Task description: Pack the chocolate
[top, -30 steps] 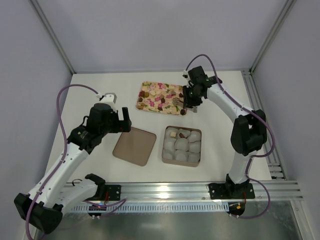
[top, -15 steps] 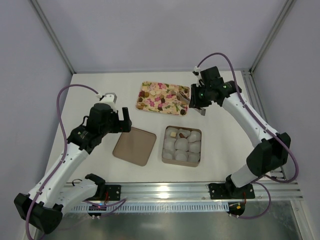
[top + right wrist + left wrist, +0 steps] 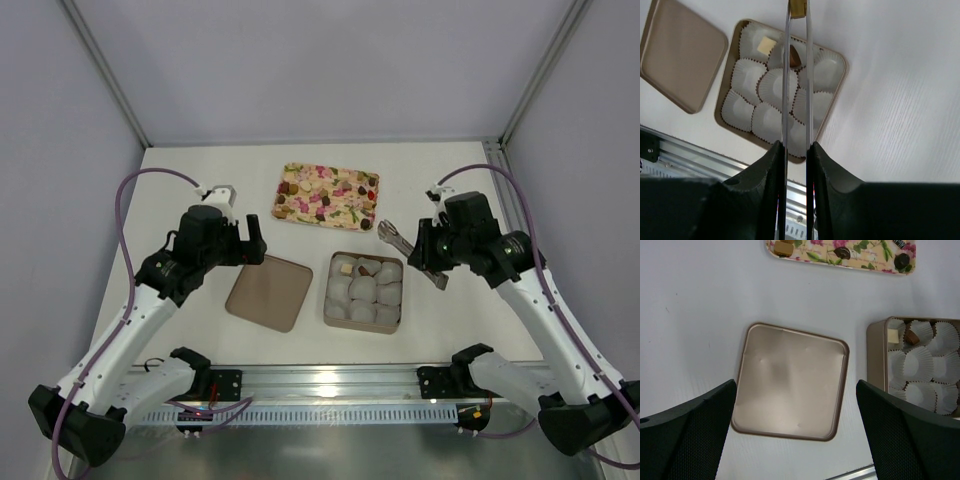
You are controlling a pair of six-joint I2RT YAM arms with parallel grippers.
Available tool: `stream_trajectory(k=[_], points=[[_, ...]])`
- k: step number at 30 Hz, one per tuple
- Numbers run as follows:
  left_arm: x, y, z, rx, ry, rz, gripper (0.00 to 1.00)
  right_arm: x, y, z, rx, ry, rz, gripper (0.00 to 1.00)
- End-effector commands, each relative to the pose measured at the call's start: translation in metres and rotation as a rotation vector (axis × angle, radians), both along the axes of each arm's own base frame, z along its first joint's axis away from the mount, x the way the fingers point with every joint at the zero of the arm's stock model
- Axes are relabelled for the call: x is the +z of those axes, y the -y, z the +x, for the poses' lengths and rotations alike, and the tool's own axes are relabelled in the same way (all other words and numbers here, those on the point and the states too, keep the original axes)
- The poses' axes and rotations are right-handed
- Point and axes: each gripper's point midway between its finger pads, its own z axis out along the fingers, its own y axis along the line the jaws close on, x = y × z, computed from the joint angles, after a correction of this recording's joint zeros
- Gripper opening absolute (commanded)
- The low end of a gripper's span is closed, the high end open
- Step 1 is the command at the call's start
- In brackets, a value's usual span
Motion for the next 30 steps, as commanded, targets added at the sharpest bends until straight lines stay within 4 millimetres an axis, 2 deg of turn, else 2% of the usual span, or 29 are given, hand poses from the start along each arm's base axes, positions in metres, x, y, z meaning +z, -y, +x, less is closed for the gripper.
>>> stream_trajectory(k=[1,3,6,9,21,30], points=[[0.02,0.004,0.005,-0.004,0.046,-0.036,1.0,-0.013,0.006,-0.026,-0.016,-0.055,0.015,0.27],[0.021,0.004,0.005,-0.001,0.048,-0.037,1.0,-0.017,0.009,-0.037,-0.018,-0.062,0.018,0.27],[0.019,0.004,0.005,-0.002,0.045,-0.036,1.0,-0.035,0.015,-0.049,-0.022,-0.099,0.001,0.27],[0.019,0.004,0.005,-0.002,0.041,-0.038,1.0,-0.044,0.014,-0.052,-0.017,-0.119,0.005,0.27],[0.016,0.002,0.006,0.007,0.037,-0.027,1.0,-0.053,0.014,-0.051,-0.012,-0.141,-0.016,0.28],[0.017,0.002,0.006,0.008,0.038,-0.025,1.0,-0.054,0.017,-0.055,-0.016,-0.153,-0.036,0.34]])
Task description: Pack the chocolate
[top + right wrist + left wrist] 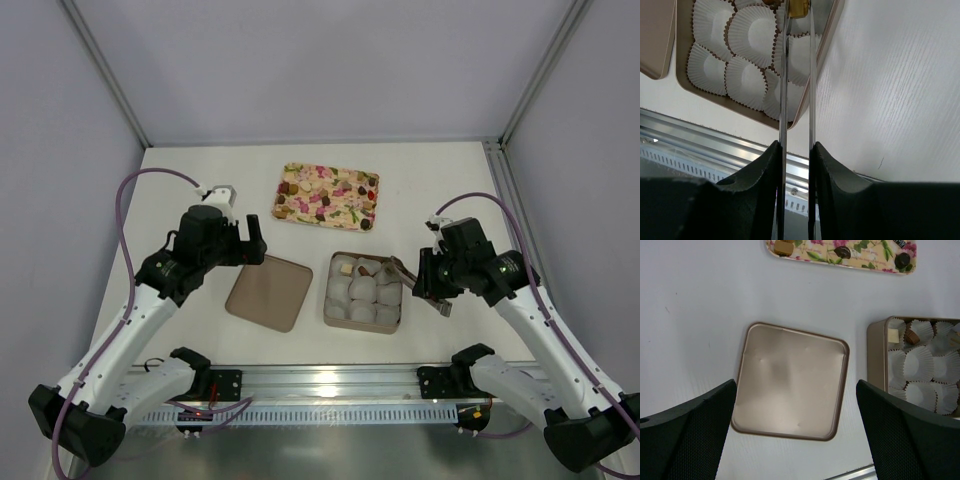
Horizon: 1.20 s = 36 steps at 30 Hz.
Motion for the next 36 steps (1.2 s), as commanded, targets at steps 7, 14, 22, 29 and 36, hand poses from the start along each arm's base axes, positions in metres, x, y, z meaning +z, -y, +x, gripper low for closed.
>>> stream_trajectory(k=[7,14,22,29,36], points=[[0.016,0.001,0.005,0.012,0.039,-0.022,1.0,0.003,0.0,0.002,-0.006,0.014,-0.006,0.36],[0.018,0.001,0.006,0.01,0.041,-0.024,1.0,0.003,-0.001,0.002,-0.001,0.008,-0.004,0.38],[0.017,0.002,0.005,0.008,0.039,-0.025,1.0,0.022,-0.004,0.012,0.011,0.049,0.005,0.38],[0.018,0.001,0.006,0.012,0.042,-0.023,1.0,0.065,-0.023,0.063,0.028,0.157,0.027,0.38],[0.015,0.001,0.007,0.01,0.035,-0.015,1.0,0.073,-0.044,0.152,0.029,0.219,-0.038,0.41]])
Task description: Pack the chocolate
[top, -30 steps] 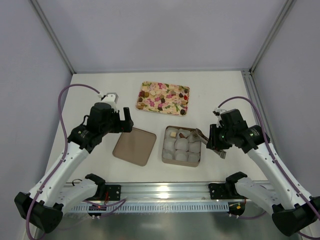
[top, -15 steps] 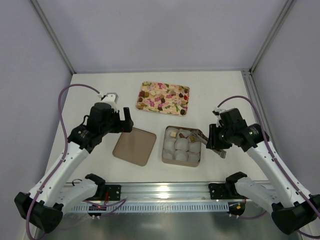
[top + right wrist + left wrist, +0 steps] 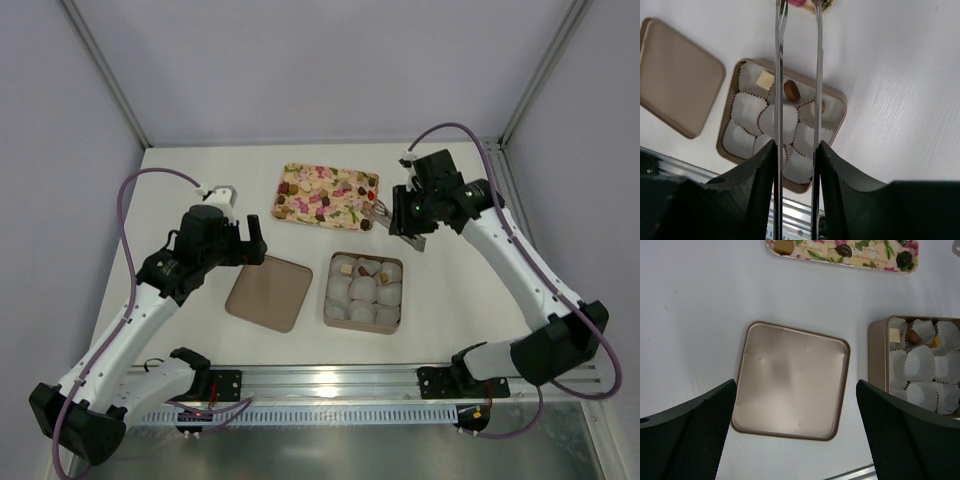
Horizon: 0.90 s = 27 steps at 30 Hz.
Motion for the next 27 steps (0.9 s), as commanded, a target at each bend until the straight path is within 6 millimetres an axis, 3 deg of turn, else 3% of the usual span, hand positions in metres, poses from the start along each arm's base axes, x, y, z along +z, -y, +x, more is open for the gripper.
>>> stream_trajectory(k=[1,3,4,6,7,8,10,11,16,27], points=[[0.017,0.001,0.006,0.011,0.043,-0.017,1.0,0.001,-0.013,0.065,0.009,0.087,-0.041,0.41],[0.018,-0.001,0.007,0.016,0.048,-0.013,1.0,0.009,-0.015,0.088,0.013,0.116,-0.075,0.44],[0.018,-0.001,0.007,0.016,0.047,-0.01,1.0,-0.001,-0.019,0.106,0.014,0.095,-0.088,0.46],[0.018,-0.001,0.006,0.017,0.049,-0.009,1.0,-0.008,-0.015,0.124,0.0,0.092,-0.135,0.46],[0.019,-0.002,0.006,0.02,0.053,-0.009,1.0,-0.002,-0.014,0.134,-0.01,0.114,-0.147,0.47],[0.018,-0.003,0.006,0.021,0.053,-0.009,1.0,-0.015,-0.014,0.144,-0.01,0.091,-0.169,0.47],[0.019,-0.003,0.006,0.02,0.053,-0.008,1.0,-0.01,-0.016,0.158,-0.007,0.114,-0.186,0.47],[0.019,-0.003,0.007,0.022,0.054,-0.007,1.0,-0.02,-0.017,0.165,-0.004,0.095,-0.199,0.47],[0.017,-0.002,0.007,0.017,0.046,-0.004,1.0,-0.02,-0.019,0.182,-0.001,0.109,-0.223,0.47],[0.016,-0.002,0.008,0.02,0.042,-0.003,1.0,-0.047,-0.029,0.185,0.03,0.044,-0.211,0.46]])
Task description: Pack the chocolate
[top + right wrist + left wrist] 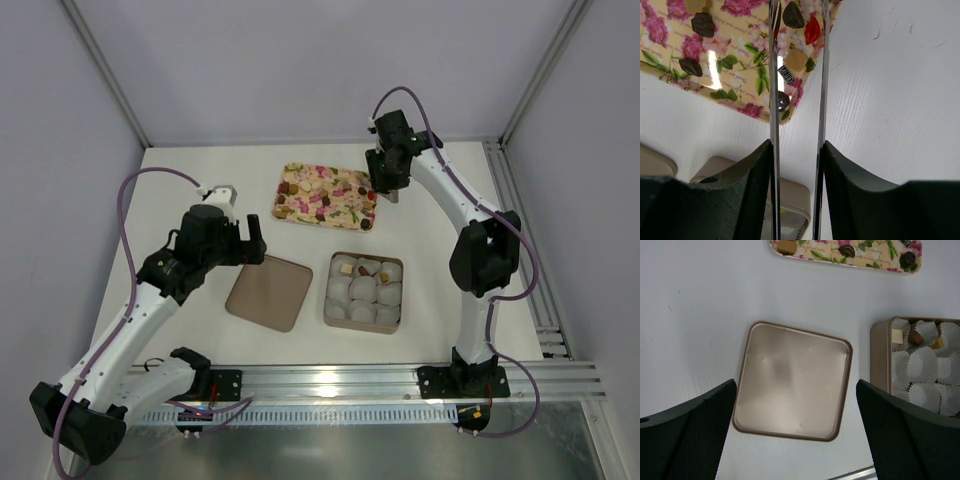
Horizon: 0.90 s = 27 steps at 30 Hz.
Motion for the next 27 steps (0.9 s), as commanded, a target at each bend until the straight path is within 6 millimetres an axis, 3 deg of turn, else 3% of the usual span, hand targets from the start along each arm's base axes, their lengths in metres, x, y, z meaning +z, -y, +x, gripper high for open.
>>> stream_trajectory(k=[1,11,18,23,27], points=[[0.016,-0.001,0.007,0.013,0.04,-0.008,1.0,0.003,-0.007,0.008,0.023,0.017,0.013,0.46],[0.015,-0.001,0.007,0.016,0.038,-0.005,1.0,-0.021,-0.011,0.005,0.028,-0.04,0.019,0.45],[0.015,-0.001,0.007,0.013,0.038,-0.005,1.0,-0.025,-0.011,0.002,0.023,-0.058,0.023,0.36],[0.015,-0.001,0.007,0.016,0.04,-0.006,1.0,-0.018,-0.013,-0.001,0.021,-0.06,0.043,0.31],[0.015,-0.001,0.006,0.014,0.04,-0.006,1.0,0.001,-0.022,-0.005,0.035,-0.033,0.105,0.3]])
